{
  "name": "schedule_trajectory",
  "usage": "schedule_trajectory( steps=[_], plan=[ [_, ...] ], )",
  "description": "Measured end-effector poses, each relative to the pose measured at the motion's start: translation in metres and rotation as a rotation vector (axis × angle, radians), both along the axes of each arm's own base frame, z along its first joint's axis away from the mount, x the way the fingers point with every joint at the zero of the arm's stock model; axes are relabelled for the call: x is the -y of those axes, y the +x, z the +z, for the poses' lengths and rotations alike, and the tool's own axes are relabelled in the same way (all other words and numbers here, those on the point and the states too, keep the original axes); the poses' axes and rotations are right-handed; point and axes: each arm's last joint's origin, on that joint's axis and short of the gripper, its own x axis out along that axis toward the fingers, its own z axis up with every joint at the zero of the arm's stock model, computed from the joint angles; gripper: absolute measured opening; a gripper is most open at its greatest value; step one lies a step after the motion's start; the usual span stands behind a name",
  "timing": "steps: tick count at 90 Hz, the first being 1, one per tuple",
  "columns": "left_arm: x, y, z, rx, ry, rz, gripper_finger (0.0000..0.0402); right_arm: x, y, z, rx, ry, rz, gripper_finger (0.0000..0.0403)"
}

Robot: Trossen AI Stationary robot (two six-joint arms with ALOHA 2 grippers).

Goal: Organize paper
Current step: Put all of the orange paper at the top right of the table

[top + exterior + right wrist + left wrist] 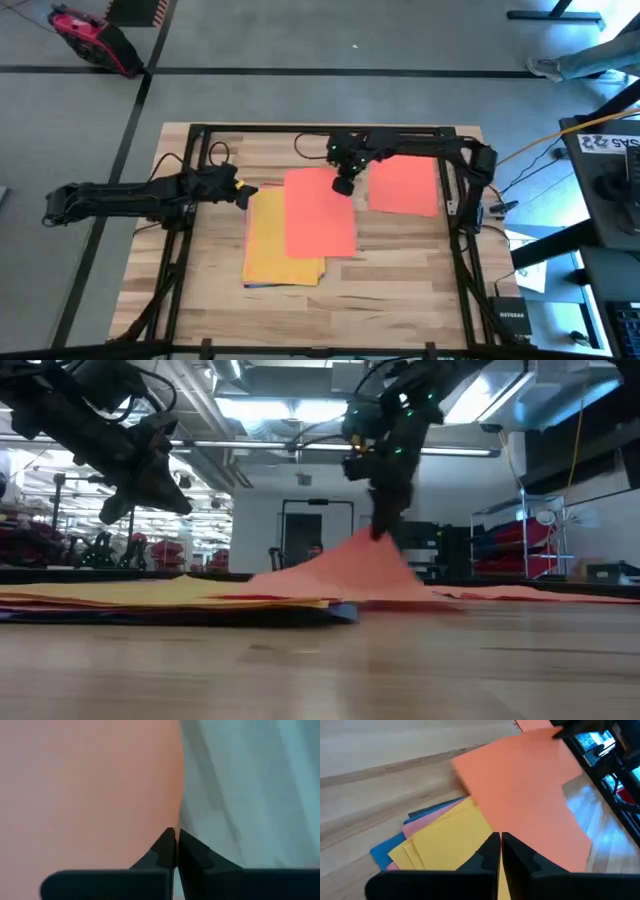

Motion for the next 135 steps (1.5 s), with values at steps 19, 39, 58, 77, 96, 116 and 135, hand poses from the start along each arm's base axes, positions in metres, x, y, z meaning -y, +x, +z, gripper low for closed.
schedule_trajectory(
  steps=[19,39,58,77,96,116,135],
  plan=[
    [0.0,0.0,0.0,0.002,-0.003,0.003,0.0,0.028,-0.037,0.019,-0.121,-0.075,-0.059,0.0],
    [0.0,0.0,0.0,0.001,-0.004,0.004,0.0,0.068,-0.077,0.03,-0.189,-0.128,-0.176,0.0],
    [0.0,0.0,0.0,0.0,0.003,0.016,0.0,0.092,-0.113,0.03,-0.229,-0.142,-0.292,0.0],
    [-0.001,0.0,0.0,-0.001,0.01,0.032,0.0,0.097,-0.147,0.015,-0.3,-0.128,-0.381,0.0],
    [-0.001,0.0,0.0,-0.002,0.012,0.032,0.0,0.098,-0.164,0.008,-0.299,-0.153,-0.427,0.0],
    [-0.001,0.0,0.0,-0.001,0.01,0.034,0.0,0.106,-0.176,0.003,-0.33,-0.179,-0.408,0.0],
    [-0.001,0.0,0.0,0.003,0.003,0.046,0.0,0.111,-0.185,0.003,-0.339,-0.174,-0.428,0.0]
  ],
)
